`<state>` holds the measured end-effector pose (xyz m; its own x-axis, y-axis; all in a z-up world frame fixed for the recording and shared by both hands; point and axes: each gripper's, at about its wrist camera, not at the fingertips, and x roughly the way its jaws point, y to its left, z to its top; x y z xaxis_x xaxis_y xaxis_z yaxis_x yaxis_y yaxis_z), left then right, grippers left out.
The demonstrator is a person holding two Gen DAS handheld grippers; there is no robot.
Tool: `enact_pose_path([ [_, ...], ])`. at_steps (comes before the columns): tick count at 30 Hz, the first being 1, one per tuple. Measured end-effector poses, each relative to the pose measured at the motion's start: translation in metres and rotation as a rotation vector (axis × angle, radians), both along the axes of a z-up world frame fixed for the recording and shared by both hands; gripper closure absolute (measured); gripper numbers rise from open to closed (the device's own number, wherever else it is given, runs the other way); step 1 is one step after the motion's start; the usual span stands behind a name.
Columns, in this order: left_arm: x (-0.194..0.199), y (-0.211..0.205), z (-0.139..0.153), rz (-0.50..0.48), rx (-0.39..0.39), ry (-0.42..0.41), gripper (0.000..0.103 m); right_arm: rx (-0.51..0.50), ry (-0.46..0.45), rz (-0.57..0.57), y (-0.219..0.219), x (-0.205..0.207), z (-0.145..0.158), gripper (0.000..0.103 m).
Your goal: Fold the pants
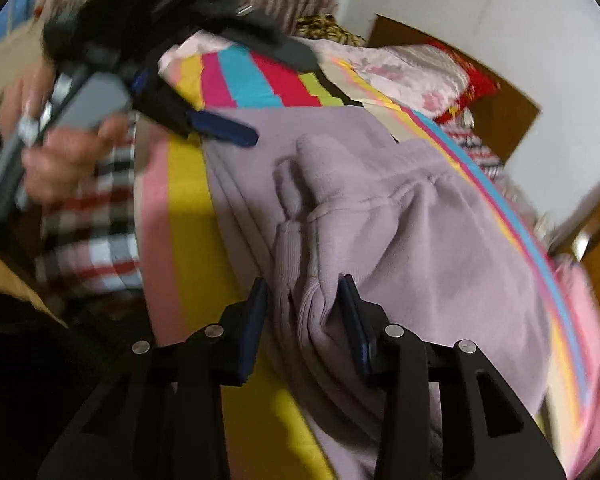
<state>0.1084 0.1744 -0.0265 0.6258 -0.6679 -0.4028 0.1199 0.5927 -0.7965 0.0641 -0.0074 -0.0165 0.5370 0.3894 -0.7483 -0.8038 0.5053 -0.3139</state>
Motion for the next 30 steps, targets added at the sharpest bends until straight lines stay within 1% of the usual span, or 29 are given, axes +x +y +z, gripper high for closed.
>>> enact_pose_path([
  [1, 0.000, 0.000, 0.000, -0.001, 0.002, 0.001, 0.002, 0.000, -0.013, -0.002, -0.001, -0.001, 0.000, 0.066],
  [2, 0.000, 0.000, 0.001, -0.001, 0.006, 0.002, 0.002, 0.016, -0.006, -0.010, -0.004, -0.001, 0.003, 0.077],
  [3, 0.000, 0.000, 0.002, -0.001, 0.010, 0.002, 0.002, 0.044, 0.020, -0.012, -0.007, 0.002, 0.006, 0.081],
  [4, 0.000, 0.000, 0.003, -0.001, 0.011, 0.002, 0.002, 0.089, 0.045, -0.019, -0.014, 0.007, 0.010, 0.084],
  [5, 0.000, 0.001, 0.004, -0.001, 0.011, 0.001, 0.002, 0.141, 0.051, -0.031, -0.021, 0.010, 0.016, 0.088],
  [6, 0.000, 0.001, 0.005, -0.005, 0.007, 0.002, 0.002, 0.184, 0.059, -0.041, -0.027, 0.012, 0.021, 0.090],
  [7, 0.000, 0.001, 0.005, -0.013, -0.003, 0.002, 0.002, 0.250, 0.075, -0.060, -0.035, 0.015, 0.027, 0.090],
  [8, 0.002, 0.001, 0.007, -0.033, -0.033, 0.001, 0.002, 0.341, 0.093, -0.080, -0.047, 0.019, 0.035, 0.090],
  [10, 0.009, -0.002, 0.011, -0.077, -0.101, -0.001, 0.002, 0.431, 0.104, -0.092, -0.060, 0.022, 0.043, 0.090],
  [11, 0.016, -0.005, 0.011, -0.121, -0.161, 0.010, 0.002, 0.460, 0.097, -0.102, -0.065, 0.022, 0.047, 0.090],
  [13, 0.030, -0.012, 0.008, -0.187, -0.247, 0.057, 0.002, 0.464, 0.077, -0.104, -0.066, 0.020, 0.050, 0.090],
  [14, 0.041, -0.017, 0.004, -0.216, -0.306, 0.094, 0.002, 0.460, 0.064, -0.103, -0.065, 0.018, 0.051, 0.090],
  [15, 0.049, -0.020, 0.002, -0.233, -0.345, 0.113, 0.002, 0.455, 0.050, -0.101, -0.064, 0.016, 0.052, 0.090],
  [18, 0.071, -0.029, -0.004, -0.301, -0.439, 0.128, 0.002, 0.422, 0.004, -0.083, -0.061, 0.009, 0.050, 0.090],
  [20, 0.087, -0.033, -0.012, -0.313, -0.469, 0.179, 0.002, 0.394, -0.026, -0.068, -0.058, 0.004, 0.048, 0.090],
  [21, 0.097, -0.036, -0.017, -0.314, -0.451, 0.221, 0.002, 0.382, -0.038, -0.065, -0.055, 0.000, 0.046, 0.090],
  [22, 0.106, -0.040, -0.020, -0.321, -0.430, 0.244, 0.002, 0.367, -0.054, -0.061, -0.053, -0.003, 0.044, 0.090],
  [24, 0.118, -0.048, -0.022, -0.361, -0.403, 0.266, 0.002, 0.301, -0.119, -0.054, -0.043, -0.012, 0.039, 0.090],
  [25, 0.121, -0.052, -0.019, -0.378, -0.371, 0.269, 0.003, 0.257, -0.161, -0.047, -0.036, -0.019, 0.034, 0.090],
  [26, 0.123, -0.056, -0.015, -0.389, -0.317, 0.275, 0.004, 0.204, -0.209, -0.039, -0.028, -0.027, 0.028, 0.090],
  [27, 0.123, -0.059, -0.014, -0.394, -0.281, 0.281, 0.006, 0.161, -0.247, -0.037, -0.022, -0.033, 0.023, 0.090],
  [28, 0.123, -0.061, -0.012, -0.399, -0.223, 0.289, 0.016, 0.109, -0.294, -0.035, -0.016, -0.038, 0.015, 0.090],
  [29, 0.122, -0.064, -0.012, -0.404, -0.145, 0.298, 0.028, 0.063, -0.333, -0.033, -0.010, -0.043, 0.007, 0.090],
  [30, 0.122, -0.065, -0.013, -0.404, -0.100, 0.303, 0.036, 0.024, -0.365, -0.037, -0.003, -0.048, -0.001, 0.090],
])
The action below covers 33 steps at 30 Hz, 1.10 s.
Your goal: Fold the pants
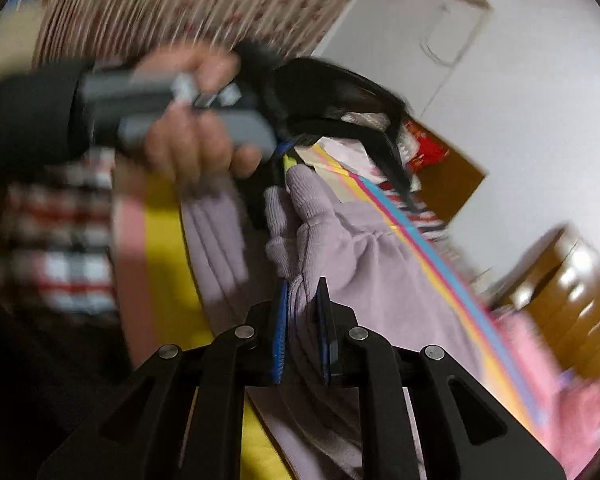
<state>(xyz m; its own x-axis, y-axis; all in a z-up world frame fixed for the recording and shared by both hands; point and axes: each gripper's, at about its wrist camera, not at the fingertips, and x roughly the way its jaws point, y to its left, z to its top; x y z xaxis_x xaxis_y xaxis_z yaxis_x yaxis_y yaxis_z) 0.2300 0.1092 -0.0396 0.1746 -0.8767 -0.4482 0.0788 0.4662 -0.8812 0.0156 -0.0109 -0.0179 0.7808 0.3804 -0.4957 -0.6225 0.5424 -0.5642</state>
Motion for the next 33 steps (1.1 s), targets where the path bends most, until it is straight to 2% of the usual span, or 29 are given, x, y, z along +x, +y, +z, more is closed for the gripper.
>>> enact_pose_path([
  [2, -0.001, -0.001, -0.005, -0.008, 0.095, -0.014, 0.068, -0.058, -0.056, -0.045, 0.011, -0.008, -0.016, 0.086],
  [4, -0.004, 0.004, -0.010, -0.008, 0.101, -0.046, 0.074, -0.084, -0.070, -0.061, 0.015, -0.015, -0.020, 0.076],
  [5, -0.005, 0.007, -0.011, -0.005, 0.092, -0.059, 0.076, -0.057, -0.070, -0.075, 0.012, -0.022, -0.015, 0.065],
  [6, -0.006, 0.008, -0.011, 0.002, 0.087, -0.070, 0.076, 0.005, -0.050, -0.089, 0.003, -0.026, -0.007, 0.056],
  [7, -0.005, 0.008, -0.010, 0.007, 0.087, -0.082, 0.076, 0.067, -0.031, -0.102, -0.006, -0.028, 0.001, 0.055],
  [8, -0.006, 0.006, -0.010, 0.016, 0.089, -0.093, 0.076, 0.226, 0.023, -0.148, -0.032, -0.031, 0.017, 0.054],
  [10, -0.007, 0.006, -0.010, 0.022, 0.088, -0.101, 0.076, 0.483, 0.100, -0.279, -0.081, -0.031, 0.034, 0.042],
  [11, -0.006, 0.008, -0.011, 0.023, 0.085, -0.102, 0.076, 0.619, 0.142, -0.373, -0.113, -0.032, 0.037, 0.025],
  [12, -0.006, 0.008, -0.011, 0.024, 0.082, -0.103, 0.076, 0.691, 0.171, -0.443, -0.134, -0.033, 0.034, 0.014],
  [13, -0.006, 0.008, -0.011, 0.024, 0.081, -0.107, 0.076, 0.723, 0.220, -0.508, -0.151, -0.032, 0.027, 0.014],
  [15, -0.010, 0.009, -0.012, 0.023, 0.079, -0.110, 0.076, 0.654, 0.321, -0.591, -0.163, -0.028, 0.005, 0.014],
  [17, -0.012, 0.010, -0.013, 0.020, 0.075, -0.105, 0.075, 0.589, 0.346, -0.623, -0.161, -0.026, -0.010, 0.014],
  [19, -0.016, 0.018, -0.015, 0.025, 0.078, -0.095, 0.074, 0.554, 0.347, -0.643, -0.153, -0.020, -0.018, 0.018],
  [22, -0.013, 0.013, -0.011, 0.032, 0.101, -0.098, 0.074, 0.579, 0.318, -0.671, -0.145, -0.007, -0.017, 0.018],
  [25, -0.014, 0.006, -0.004, 0.054, 0.150, -0.128, 0.080, 0.563, 0.314, -0.710, -0.136, 0.011, -0.023, 0.018],
  [27, -0.023, -0.008, 0.025, 0.063, 0.241, -0.209, 0.083, 0.526, 0.295, -0.731, -0.130, 0.017, -0.028, 0.018],
  [28, -0.025, -0.014, 0.039, 0.061, 0.259, -0.245, 0.084, 0.516, 0.276, -0.735, -0.126, 0.018, -0.029, 0.017],
  [31, -0.034, -0.026, 0.095, 0.045, 0.282, -0.371, 0.084, 0.434, 0.189, -0.753, -0.113, 0.018, -0.032, 0.015],
  [33, -0.044, -0.017, 0.139, 0.042, 0.279, -0.472, 0.084, 0.388, 0.157, -0.754, -0.106, 0.015, -0.032, 0.015],
])
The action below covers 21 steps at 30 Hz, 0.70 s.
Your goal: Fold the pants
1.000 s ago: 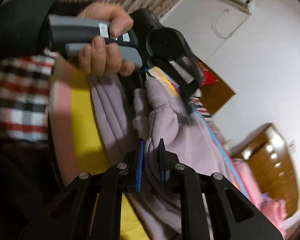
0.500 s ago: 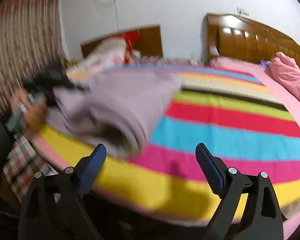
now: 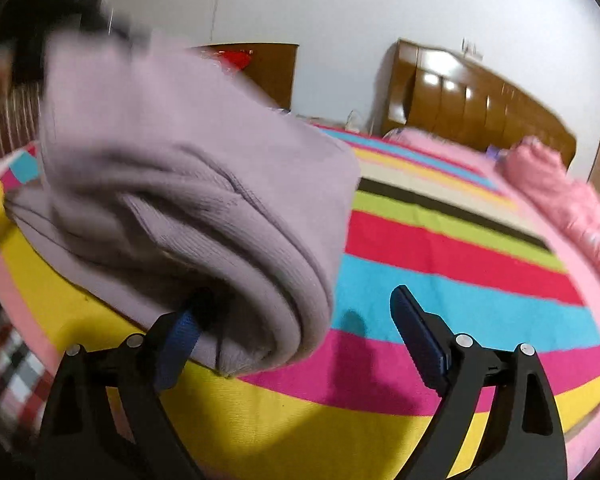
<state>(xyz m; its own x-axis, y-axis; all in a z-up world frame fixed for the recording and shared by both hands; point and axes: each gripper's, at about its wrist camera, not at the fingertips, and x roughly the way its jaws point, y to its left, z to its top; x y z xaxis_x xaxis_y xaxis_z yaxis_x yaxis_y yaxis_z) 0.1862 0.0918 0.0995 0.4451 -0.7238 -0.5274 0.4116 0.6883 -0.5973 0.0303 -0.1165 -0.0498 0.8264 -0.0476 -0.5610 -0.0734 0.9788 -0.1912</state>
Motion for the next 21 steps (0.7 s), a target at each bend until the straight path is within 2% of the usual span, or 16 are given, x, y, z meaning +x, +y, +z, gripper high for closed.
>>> enact_pose_path([
  [2, -0.008, 0.022, 0.026, 0.015, 0.011, -0.059, 0.084, -0.047, -0.022, 0.000, 0.004, -0.004, 0.000, 0.015],
  [4, -0.013, 0.069, 0.026, 0.080, 0.022, -0.060, 0.084, -0.057, -0.041, 0.030, 0.006, -0.007, -0.002, 0.015],
  [6, -0.012, 0.115, -0.022, 0.152, 0.001, 0.044, 0.084, -0.098, -0.063, 0.042, 0.013, -0.010, -0.005, 0.015],
  [8, -0.009, 0.142, -0.093, 0.212, -0.015, 0.183, 0.084, -0.111, -0.076, 0.044, 0.016, -0.009, -0.007, 0.015],
  [9, -0.009, 0.149, -0.121, 0.226, -0.034, 0.226, 0.083, -0.091, -0.070, 0.045, 0.012, -0.008, -0.007, 0.015],
  [11, -0.016, 0.164, -0.146, 0.236, -0.217, 0.211, 0.083, -0.068, -0.059, 0.049, 0.009, -0.008, -0.007, 0.015],
  [12, -0.020, 0.166, -0.146, 0.245, -0.249, 0.195, 0.083, -0.078, -0.058, 0.055, 0.009, -0.008, -0.006, 0.015],
  [14, -0.024, 0.158, -0.141, 0.262, -0.205, 0.160, 0.083, -0.086, -0.058, 0.050, 0.012, -0.012, -0.006, 0.014],
  [18, -0.024, 0.159, -0.146, 0.267, -0.244, 0.170, 0.082, -0.055, -0.051, 0.041, 0.010, -0.009, -0.005, 0.012],
  [19, -0.024, 0.160, -0.145, 0.268, -0.244, 0.174, 0.079, -0.053, -0.046, 0.048, 0.009, -0.008, -0.004, 0.012],
  [21, -0.027, 0.164, -0.138, 0.299, -0.193, 0.165, 0.069, -0.042, -0.016, 0.089, 0.007, -0.007, 0.001, 0.012],
])
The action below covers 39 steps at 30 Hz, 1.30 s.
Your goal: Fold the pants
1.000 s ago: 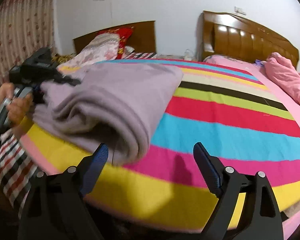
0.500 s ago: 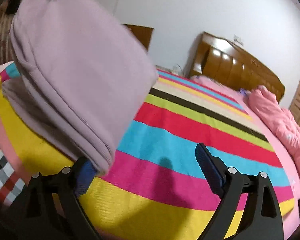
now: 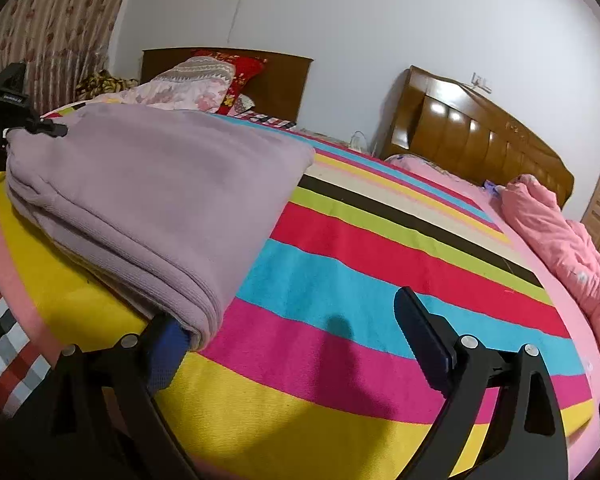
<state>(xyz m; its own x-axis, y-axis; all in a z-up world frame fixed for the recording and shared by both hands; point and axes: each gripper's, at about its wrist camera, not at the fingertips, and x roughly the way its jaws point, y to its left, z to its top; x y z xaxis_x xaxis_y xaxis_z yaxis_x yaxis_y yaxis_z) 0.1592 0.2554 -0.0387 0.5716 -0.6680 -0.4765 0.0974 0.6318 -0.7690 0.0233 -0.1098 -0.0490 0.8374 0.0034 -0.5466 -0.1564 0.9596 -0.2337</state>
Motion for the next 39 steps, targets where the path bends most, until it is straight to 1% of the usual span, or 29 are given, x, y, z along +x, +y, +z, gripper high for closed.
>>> enact_pose_path([
  [1, -0.008, 0.004, 0.009, 0.040, 0.056, -0.006, 0.057, 0.017, 0.015, 0.025, -0.003, -0.002, 0.003, 0.012],
  [2, -0.014, 0.007, 0.020, 0.090, 0.120, -0.018, 0.041, 0.049, 0.032, 0.061, -0.008, -0.006, 0.006, 0.012],
  [3, -0.026, 0.007, 0.037, 0.174, 0.230, -0.045, 0.035, 0.115, 0.044, 0.111, -0.015, -0.013, 0.011, 0.012],
  [4, -0.039, 0.004, 0.055, 0.236, 0.329, -0.084, 0.031, 0.179, 0.040, 0.147, -0.022, -0.021, 0.016, 0.012],
  [5, -0.049, -0.001, 0.068, 0.252, 0.375, -0.119, 0.027, 0.229, 0.028, 0.172, -0.027, -0.026, 0.023, 0.012],
  [6, -0.060, -0.013, 0.084, 0.237, 0.395, -0.181, 0.025, 0.265, 0.007, 0.192, -0.029, -0.029, 0.032, 0.012],
  [7, -0.066, -0.025, 0.095, 0.211, 0.392, -0.225, 0.023, 0.278, -0.011, 0.202, -0.025, -0.027, 0.041, 0.012],
  [9, -0.068, -0.055, 0.106, 0.139, 0.411, -0.275, 0.022, 0.272, -0.032, 0.221, -0.012, -0.015, 0.054, 0.012],
  [10, -0.065, -0.075, 0.108, 0.094, 0.456, -0.293, 0.022, 0.258, -0.039, 0.226, 0.000, -0.006, 0.059, 0.012],
  [12, -0.058, -0.099, 0.101, 0.065, 0.551, -0.297, 0.022, 0.224, -0.019, 0.224, 0.021, 0.009, 0.062, 0.015],
  [13, -0.053, -0.106, 0.094, 0.062, 0.584, -0.275, 0.022, 0.208, -0.006, 0.223, 0.032, 0.015, 0.059, 0.015],
  [14, -0.047, -0.110, 0.086, 0.058, 0.598, -0.255, 0.022, 0.188, 0.023, 0.237, 0.041, 0.018, 0.051, 0.015],
  [15, -0.046, -0.111, 0.071, 0.055, 0.620, -0.221, 0.022, 0.155, 0.067, 0.257, 0.049, 0.018, 0.040, 0.019],
  [16, -0.048, -0.111, 0.054, 0.059, 0.650, -0.183, 0.024, 0.101, 0.133, 0.281, 0.058, 0.018, 0.022, 0.022],
  [17, -0.056, -0.110, 0.042, 0.060, 0.677, -0.196, 0.026, 0.060, 0.152, 0.292, 0.061, 0.015, 0.009, 0.020],
  [18, -0.063, -0.113, 0.036, 0.054, 0.713, -0.243, 0.026, -0.002, 0.091, 0.288, 0.064, 0.002, -0.003, 0.019],
  [19, -0.065, -0.114, 0.031, 0.045, 0.755, -0.259, 0.026, 0.036, 0.084, 0.270, 0.059, -0.001, -0.005, 0.019],
  [20, -0.078, -0.113, 0.029, 0.043, 0.777, -0.265, 0.026, 0.075, 0.111, 0.261, 0.055, 0.000, -0.004, 0.018],
  [21, -0.076, -0.116, 0.030, 0.048, 0.790, -0.257, 0.026, 0.068, 0.126, 0.268, 0.055, 0.003, -0.001, 0.018],
  [24, -0.072, -0.108, 0.029, 0.066, 0.760, -0.246, 0.025, 0.042, 0.152, 0.274, 0.057, 0.003, 0.005, 0.018],
  [25, -0.073, -0.106, 0.028, 0.068, 0.756, -0.249, 0.025, 0.075, 0.150, 0.285, 0.053, 0.000, 0.013, 0.018],
  [27, -0.079, -0.107, 0.027, 0.072, 0.765, -0.263, 0.025, 0.177, 0.121, 0.294, 0.043, 0.002, 0.032, 0.019],
  [29, -0.076, -0.111, 0.029, 0.082, 0.773, -0.283, 0.025, 0.226, 0.056, 0.265, 0.039, 0.008, 0.054, 0.018],
  [31, -0.079, -0.112, 0.027, 0.095, 0.776, -0.308, 0.025, 0.188, 0.007, 0.221, 0.046, 0.018, 0.065, 0.016],
  [33, -0.082, -0.111, 0.027, 0.104, 0.763, -0.323, 0.025, 0.129, 0.018, 0.209, 0.060, 0.032, 0.061, 0.016],
  [35, -0.084, -0.111, 0.028, 0.102, 0.754, -0.328, 0.025, 0.030, 0.088, 0.219, 0.079, 0.040, 0.038, 0.016],
  [36, -0.084, -0.110, 0.028, 0.096, 0.754, -0.329, 0.025, -0.033, 0.098, 0.233, 0.088, 0.035, 0.022, 0.018],
  [37, -0.084, -0.108, 0.027, 0.091, 0.756, -0.331, 0.025, -0.038, 0.050, 0.232, 0.088, 0.025, 0.020, 0.018],
  [39, -0.085, -0.107, 0.026, 0.089, 0.749, -0.345, 0.025, -0.030, 0.076, 0.226, 0.084, 0.021, 0.022, 0.019],
])
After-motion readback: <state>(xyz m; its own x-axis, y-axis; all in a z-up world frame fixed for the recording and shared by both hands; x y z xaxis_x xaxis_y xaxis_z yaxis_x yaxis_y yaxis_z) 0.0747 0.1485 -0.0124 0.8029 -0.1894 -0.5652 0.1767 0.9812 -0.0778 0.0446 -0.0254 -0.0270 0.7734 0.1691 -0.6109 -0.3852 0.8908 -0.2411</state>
